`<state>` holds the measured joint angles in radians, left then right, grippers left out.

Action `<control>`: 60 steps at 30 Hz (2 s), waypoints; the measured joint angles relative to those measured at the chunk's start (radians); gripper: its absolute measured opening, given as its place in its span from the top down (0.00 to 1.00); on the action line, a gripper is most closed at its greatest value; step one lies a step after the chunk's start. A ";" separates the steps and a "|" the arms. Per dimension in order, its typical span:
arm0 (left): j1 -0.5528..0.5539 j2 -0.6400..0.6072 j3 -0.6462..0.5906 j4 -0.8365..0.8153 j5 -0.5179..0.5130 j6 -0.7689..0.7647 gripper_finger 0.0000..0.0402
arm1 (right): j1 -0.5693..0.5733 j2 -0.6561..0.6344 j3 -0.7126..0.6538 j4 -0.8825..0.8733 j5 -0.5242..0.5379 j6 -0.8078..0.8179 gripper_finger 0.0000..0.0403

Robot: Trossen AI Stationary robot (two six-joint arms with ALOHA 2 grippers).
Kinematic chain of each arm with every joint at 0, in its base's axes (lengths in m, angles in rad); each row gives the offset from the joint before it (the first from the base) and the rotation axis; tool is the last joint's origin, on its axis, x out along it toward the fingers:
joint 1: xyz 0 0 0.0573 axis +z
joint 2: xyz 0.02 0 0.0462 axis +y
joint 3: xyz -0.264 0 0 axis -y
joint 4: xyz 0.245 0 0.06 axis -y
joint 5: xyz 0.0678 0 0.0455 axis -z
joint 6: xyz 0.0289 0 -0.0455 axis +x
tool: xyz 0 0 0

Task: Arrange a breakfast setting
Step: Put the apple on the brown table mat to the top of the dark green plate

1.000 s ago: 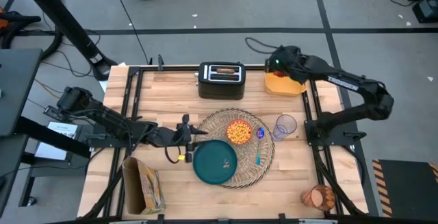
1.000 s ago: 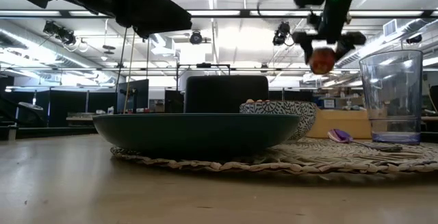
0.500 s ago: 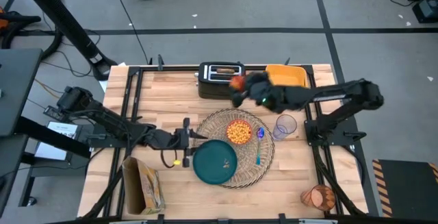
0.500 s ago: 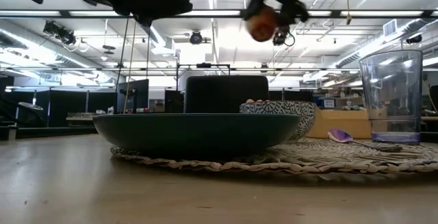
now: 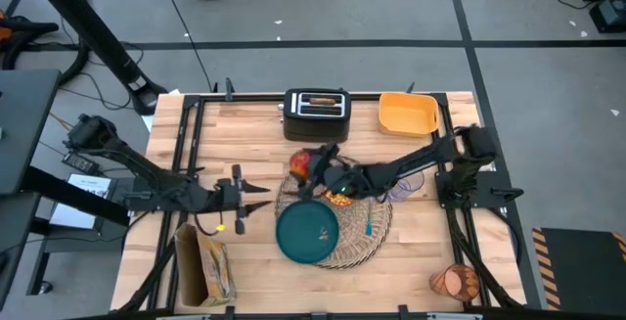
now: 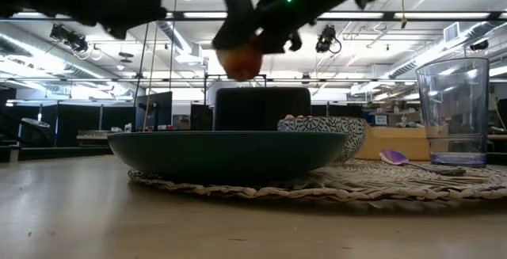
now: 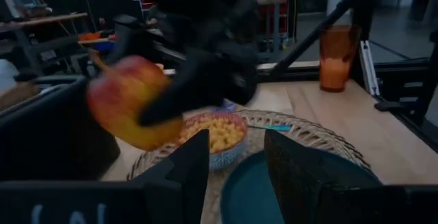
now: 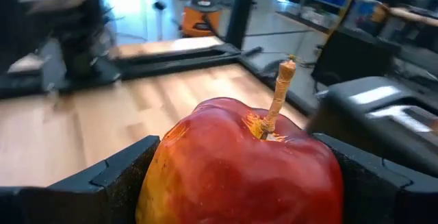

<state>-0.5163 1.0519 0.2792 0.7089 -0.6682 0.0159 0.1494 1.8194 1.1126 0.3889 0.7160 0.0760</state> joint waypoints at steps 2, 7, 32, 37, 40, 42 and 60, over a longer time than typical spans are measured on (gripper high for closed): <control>0.001 -0.042 -0.044 0.004 -0.013 -0.009 0.63 | 0.007 0.058 0.000 0.086 -0.016 -0.029 0.12; 0.004 -0.064 -0.081 0.024 -0.017 -0.038 0.63 | 0.009 0.155 0.000 0.181 -0.008 -0.078 0.12; 0.298 0.198 -0.078 0.190 0.062 -0.143 0.63 | -0.028 0.277 0.000 0.183 -0.024 -0.042 0.12; 0.343 0.290 -0.078 0.256 0.078 -0.158 0.63 | -0.028 0.278 0.000 0.178 -0.014 -0.048 0.12; 0.367 0.330 -0.078 0.353 0.200 -0.112 0.63 | -0.028 0.278 0.000 0.178 -0.026 -0.062 0.12; 0.383 0.362 -0.078 0.420 0.272 -0.073 0.63 | -0.028 0.278 0.000 0.178 -0.029 -0.089 0.12; 0.543 0.612 0.036 0.579 0.413 -0.136 0.63 | -0.009 0.278 0.000 0.232 0.030 -0.159 0.12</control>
<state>0.0265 1.6639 0.3149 1.2882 -0.2556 -0.1204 0.1400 2.0972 1.1130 0.6212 0.7464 -0.0826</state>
